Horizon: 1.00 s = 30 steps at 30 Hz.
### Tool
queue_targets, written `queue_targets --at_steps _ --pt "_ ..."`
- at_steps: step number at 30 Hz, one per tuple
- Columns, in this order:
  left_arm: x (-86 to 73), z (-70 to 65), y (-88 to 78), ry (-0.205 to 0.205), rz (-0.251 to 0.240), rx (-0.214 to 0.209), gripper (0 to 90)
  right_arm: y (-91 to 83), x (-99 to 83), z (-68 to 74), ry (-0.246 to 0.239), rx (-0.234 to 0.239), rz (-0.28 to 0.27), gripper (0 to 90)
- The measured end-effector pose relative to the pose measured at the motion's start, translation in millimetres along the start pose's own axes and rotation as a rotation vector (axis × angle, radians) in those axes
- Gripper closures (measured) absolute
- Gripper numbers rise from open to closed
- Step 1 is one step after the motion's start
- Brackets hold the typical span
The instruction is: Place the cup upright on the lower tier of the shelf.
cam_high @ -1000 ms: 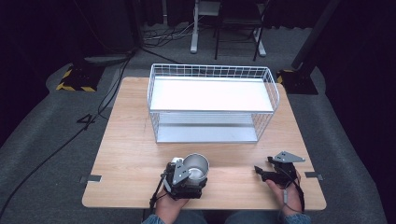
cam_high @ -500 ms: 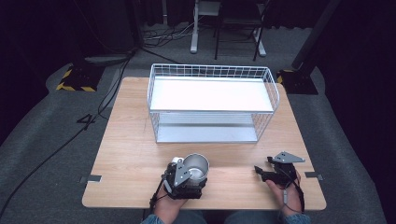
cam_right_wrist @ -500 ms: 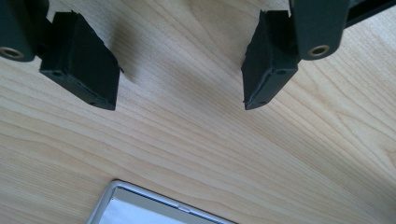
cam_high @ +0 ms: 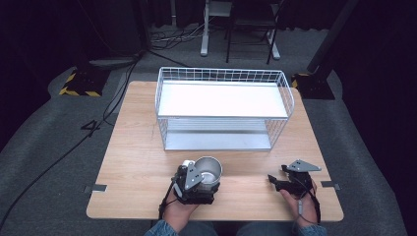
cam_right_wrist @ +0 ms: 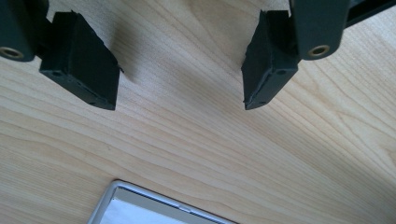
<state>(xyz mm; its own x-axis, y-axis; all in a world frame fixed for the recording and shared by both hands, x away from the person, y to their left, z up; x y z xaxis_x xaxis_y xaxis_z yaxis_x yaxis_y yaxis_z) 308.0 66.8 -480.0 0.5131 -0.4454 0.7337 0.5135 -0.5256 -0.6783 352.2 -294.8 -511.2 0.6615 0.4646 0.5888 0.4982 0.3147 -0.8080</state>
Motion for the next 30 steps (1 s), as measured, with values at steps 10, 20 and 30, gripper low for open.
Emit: queue_targets --at_steps 10,20,30 --pt "28.5 9.6 8.1 -0.025 -0.016 0.001 8.4 0.1 0.1 -0.2 0.004 0.004 0.001 27.5" --pt "51.7 23.3 23.9 -0.081 -0.022 0.015 8.5 0.1 0.1 -0.3 0.004 0.004 0.001 27.5" --pt "66.7 34.1 41.3 -0.086 -0.044 0.089 8.5 0.2 0.1 -0.4 0.002 0.008 0.001 27.5"
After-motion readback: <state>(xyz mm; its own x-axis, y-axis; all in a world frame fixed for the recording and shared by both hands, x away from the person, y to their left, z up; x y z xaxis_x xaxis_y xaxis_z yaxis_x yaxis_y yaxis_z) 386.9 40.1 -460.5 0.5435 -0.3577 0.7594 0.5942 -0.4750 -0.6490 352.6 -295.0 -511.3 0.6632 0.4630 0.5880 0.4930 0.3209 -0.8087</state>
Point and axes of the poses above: each handheld gripper's, and its own axes: y roughly forward along the jaws, x roughly out of its top, z roughly to its left, the point moved 1 cm from there along y, roughly forward along the jaws, and after that the axes turned 13 degrees about z, right-handed, at the moved point
